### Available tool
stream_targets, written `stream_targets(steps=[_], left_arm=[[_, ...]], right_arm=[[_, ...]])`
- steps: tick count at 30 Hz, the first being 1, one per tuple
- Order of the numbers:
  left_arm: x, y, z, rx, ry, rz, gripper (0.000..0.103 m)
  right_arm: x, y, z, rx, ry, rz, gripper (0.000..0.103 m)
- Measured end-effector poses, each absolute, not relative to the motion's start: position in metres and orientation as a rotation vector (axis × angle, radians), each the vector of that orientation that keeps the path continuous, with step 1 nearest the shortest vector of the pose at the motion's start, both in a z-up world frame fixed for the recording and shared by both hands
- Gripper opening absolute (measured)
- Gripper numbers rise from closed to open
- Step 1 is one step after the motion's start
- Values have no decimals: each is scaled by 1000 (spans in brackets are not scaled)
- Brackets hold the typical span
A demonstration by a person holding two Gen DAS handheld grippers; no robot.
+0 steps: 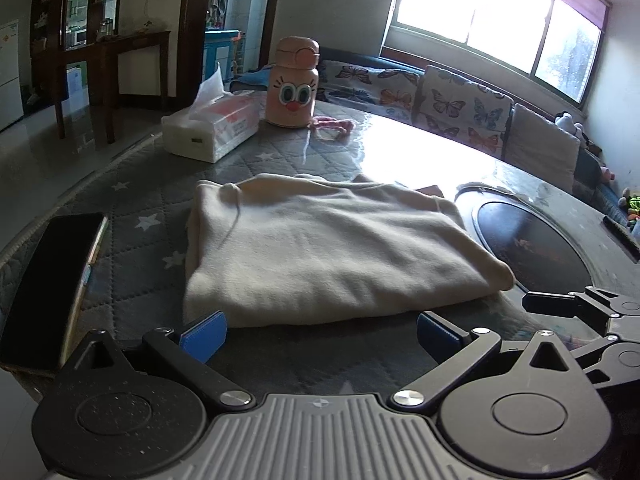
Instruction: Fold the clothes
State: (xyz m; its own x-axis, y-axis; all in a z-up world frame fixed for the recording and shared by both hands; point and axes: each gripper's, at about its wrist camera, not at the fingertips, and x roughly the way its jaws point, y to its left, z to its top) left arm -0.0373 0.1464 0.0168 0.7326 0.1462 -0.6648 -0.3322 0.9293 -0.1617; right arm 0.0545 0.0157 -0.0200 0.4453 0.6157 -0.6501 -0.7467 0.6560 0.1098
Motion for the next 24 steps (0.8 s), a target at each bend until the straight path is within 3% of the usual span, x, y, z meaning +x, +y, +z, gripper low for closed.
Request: stream_targets(steps=[24], left_arm=[[-33,116,15,-212,737,276,103]], right_arm=[[47,-13,-20,-170,714,797,103]])
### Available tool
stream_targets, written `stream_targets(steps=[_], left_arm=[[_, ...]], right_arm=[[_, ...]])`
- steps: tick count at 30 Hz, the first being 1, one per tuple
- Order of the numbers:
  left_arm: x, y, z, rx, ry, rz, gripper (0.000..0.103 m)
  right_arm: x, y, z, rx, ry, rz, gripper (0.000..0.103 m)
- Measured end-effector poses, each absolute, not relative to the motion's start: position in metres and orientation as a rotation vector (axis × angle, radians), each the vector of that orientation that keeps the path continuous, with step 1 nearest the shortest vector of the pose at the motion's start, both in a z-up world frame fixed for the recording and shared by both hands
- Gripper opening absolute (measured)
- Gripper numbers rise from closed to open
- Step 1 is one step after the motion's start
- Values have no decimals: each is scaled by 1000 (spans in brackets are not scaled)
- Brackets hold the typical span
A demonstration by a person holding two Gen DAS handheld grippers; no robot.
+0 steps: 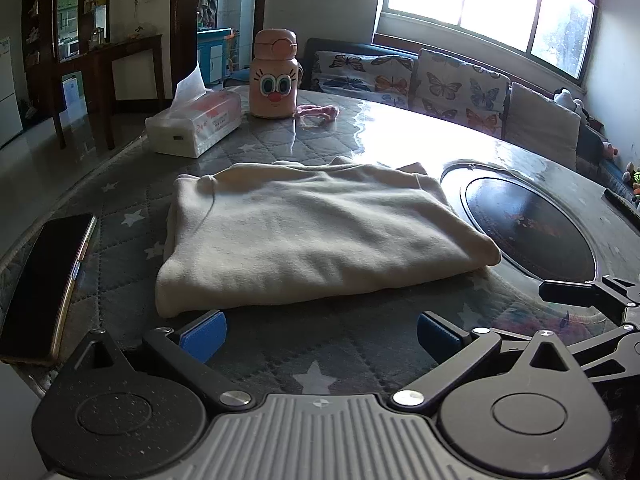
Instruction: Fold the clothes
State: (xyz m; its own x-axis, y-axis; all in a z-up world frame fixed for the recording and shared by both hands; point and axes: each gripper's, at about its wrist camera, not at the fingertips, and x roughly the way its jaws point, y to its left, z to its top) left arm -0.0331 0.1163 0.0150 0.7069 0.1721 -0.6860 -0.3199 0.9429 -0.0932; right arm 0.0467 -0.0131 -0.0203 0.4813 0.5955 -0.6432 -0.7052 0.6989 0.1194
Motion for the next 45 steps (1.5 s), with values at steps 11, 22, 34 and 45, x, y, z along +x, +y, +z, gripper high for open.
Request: stream_targets(steps=[11,22,34,45], left_arm=[[-32,108,12,-206,754,274,103],[-32,105,11,-203,761,279,103],[-34,97,11,-199,761,274,103],[-37,94,12,-197,758,274,103]], right_arm=[[43,-18,-22,-177,720,780,103],[40,-20,-23,-180,722,766,103],[37,-24,-22,-181,721,758,103],[32,-26,-20,-179,712,760,103]])
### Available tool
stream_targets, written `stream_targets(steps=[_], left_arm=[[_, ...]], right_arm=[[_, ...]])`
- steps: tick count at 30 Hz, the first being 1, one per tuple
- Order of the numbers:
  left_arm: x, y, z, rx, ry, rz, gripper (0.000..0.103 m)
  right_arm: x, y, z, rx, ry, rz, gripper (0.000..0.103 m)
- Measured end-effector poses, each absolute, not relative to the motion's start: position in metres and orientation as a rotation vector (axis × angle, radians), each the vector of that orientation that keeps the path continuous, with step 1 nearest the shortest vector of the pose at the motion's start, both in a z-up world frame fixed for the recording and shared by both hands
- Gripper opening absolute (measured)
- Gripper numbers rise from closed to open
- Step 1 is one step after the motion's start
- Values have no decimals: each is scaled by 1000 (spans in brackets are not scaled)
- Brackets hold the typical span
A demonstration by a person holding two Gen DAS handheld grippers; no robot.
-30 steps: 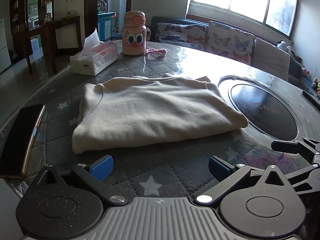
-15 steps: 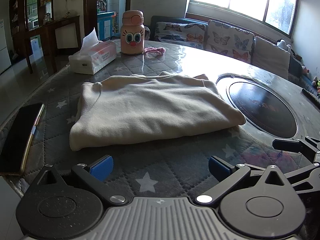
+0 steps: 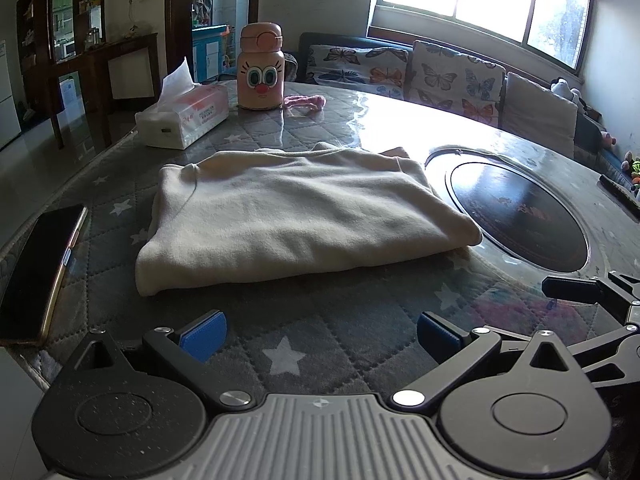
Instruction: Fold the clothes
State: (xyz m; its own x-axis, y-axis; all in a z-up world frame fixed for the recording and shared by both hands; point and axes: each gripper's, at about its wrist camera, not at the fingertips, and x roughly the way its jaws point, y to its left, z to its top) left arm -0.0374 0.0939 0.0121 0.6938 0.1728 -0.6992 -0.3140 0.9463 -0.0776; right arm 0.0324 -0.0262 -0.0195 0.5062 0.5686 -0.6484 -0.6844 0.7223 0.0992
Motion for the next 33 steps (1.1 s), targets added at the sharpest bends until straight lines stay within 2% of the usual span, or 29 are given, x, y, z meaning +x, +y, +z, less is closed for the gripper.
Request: stream_targets(steps=[33], left_arm=[[-49,83,15,-192,749,276,103]], right_arm=[[20,-33,-17,-164,712,770,103]])
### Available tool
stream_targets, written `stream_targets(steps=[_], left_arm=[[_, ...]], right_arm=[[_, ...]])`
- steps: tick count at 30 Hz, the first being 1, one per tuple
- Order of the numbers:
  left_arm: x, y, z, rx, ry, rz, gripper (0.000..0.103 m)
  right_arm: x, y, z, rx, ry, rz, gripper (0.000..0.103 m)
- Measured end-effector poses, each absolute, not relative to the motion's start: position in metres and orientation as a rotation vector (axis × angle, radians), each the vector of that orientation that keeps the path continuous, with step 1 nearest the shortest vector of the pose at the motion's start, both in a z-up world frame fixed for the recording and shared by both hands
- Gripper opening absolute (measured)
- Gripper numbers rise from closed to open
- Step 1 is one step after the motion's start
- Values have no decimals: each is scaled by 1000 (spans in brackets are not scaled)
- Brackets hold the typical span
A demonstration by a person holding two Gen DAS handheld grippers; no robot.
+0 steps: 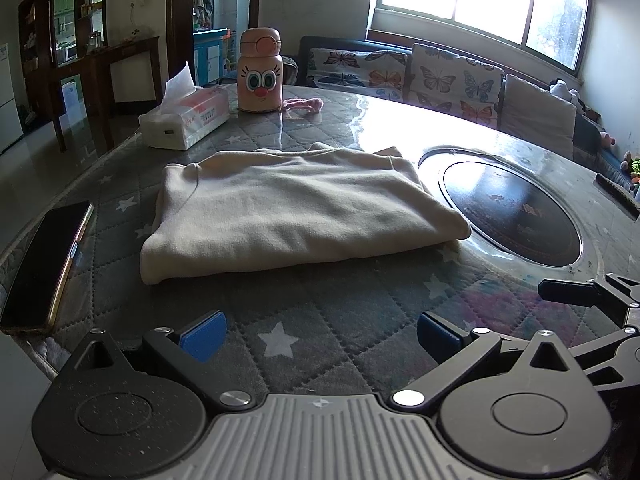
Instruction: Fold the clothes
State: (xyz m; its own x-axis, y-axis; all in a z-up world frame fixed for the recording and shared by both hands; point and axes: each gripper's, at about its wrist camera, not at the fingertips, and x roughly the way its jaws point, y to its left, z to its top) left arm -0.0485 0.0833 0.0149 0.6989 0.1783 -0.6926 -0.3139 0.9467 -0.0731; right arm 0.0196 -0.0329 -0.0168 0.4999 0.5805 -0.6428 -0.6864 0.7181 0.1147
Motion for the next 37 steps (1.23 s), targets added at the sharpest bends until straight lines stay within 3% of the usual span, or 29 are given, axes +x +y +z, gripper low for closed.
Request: stream_targets(steps=[37], left_arm=[[-48,82,13,-202,740,286,103]], right_arm=[[19,-35,-20,-156,724,771,103]])
